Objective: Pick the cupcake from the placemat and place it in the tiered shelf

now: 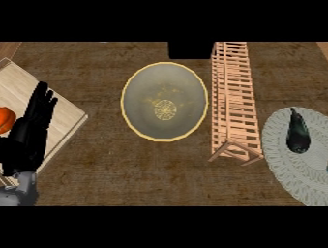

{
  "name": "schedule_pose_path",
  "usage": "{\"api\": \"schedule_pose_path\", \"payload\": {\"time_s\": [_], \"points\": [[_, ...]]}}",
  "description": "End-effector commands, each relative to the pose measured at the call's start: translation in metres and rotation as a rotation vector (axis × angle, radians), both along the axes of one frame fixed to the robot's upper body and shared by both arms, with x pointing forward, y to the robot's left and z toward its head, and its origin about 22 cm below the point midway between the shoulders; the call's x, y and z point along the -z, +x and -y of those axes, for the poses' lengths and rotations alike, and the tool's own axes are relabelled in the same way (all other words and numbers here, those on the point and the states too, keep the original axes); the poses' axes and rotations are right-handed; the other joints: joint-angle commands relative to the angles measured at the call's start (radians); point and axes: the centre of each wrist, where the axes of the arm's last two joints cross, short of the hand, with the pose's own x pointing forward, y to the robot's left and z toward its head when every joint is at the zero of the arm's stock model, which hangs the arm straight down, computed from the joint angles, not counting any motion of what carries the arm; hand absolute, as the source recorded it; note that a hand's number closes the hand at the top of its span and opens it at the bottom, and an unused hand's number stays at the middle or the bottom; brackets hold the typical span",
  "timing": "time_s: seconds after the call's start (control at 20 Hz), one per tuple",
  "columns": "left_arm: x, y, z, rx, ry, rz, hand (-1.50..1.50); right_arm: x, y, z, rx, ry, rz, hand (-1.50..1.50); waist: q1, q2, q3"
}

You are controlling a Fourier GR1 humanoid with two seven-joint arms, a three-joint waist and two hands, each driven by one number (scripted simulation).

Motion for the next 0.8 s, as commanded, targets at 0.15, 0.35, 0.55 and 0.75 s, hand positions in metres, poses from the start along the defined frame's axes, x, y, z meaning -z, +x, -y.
{"api": "schedule_pose_path", "payload": {"time_s": [0.15,0.35,0.55,0.75], "points": [[0.004,-0.004,-0.003,-0.032,-0.003,-0.001,0.0,-0.052,-0.016,-0.054,-0.176,-0.422,0.18,-1.5,-0.014,-0.003,0.003],[0.008,-0.016,-0.008,-0.018,-0.001,-0.012,0.0,-0.017,-0.032,-0.074,-0.172,-0.571,0.198,-1.5,-0.019,-0.003,0.001],[0.0,-0.013,-0.006,-0.017,-0.007,0.002,0.0,0.019,-0.041,-0.055,-0.149,-0.64,0.207,-1.5,-0.007,0.002,0.0],[-0.008,0.002,-0.005,-0.009,-0.001,0.003,0.0,0.04,-0.041,-0.059,-0.141,-0.794,0.313,-1.5,0.0,0.004,-0.002]]}}
